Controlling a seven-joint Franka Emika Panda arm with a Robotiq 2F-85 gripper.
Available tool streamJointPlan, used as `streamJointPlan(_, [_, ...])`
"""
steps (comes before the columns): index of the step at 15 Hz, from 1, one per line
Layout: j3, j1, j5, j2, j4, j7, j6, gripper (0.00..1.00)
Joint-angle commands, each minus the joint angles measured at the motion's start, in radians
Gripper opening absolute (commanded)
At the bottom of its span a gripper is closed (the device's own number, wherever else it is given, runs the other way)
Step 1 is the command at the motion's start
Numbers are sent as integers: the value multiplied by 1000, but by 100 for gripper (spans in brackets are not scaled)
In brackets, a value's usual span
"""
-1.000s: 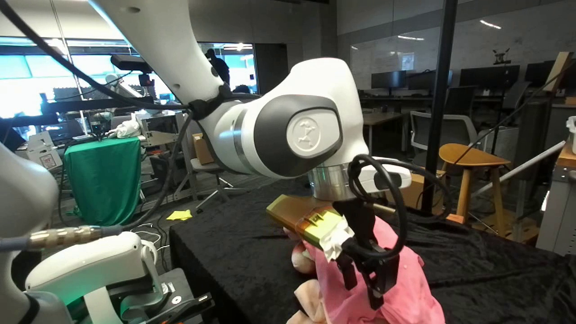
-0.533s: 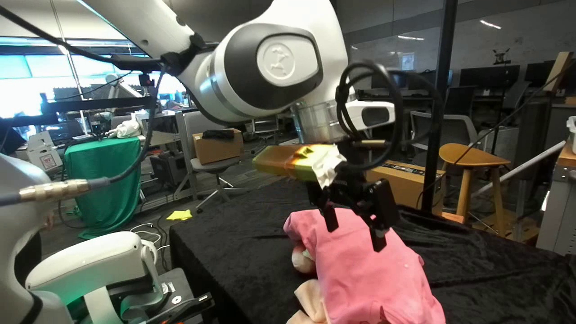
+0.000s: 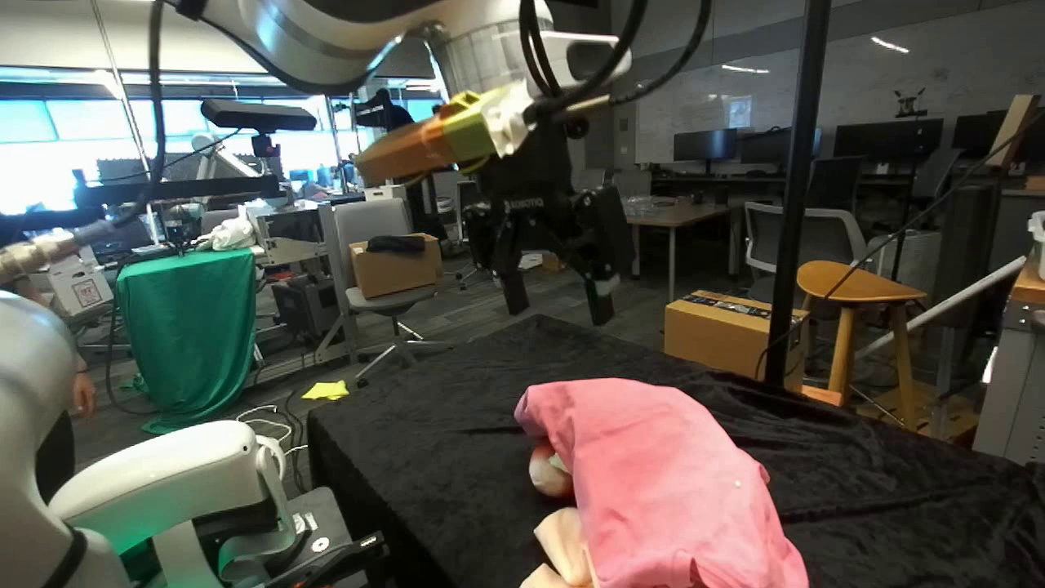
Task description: Pile the things on the table on top of the rope
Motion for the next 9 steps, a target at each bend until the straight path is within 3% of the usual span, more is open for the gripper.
streamJointPlan(1, [-33, 40, 36, -176, -31, -92, -73, 100])
streamJointPlan(6, [-48, 70, 58, -448, -163, -122, -85, 100])
streamJointPlan(7, [-50, 83, 66, -422, -83, -127, -118, 100])
streamJointPlan(9, [-54, 95, 67, -500, -97, -128, -132, 100])
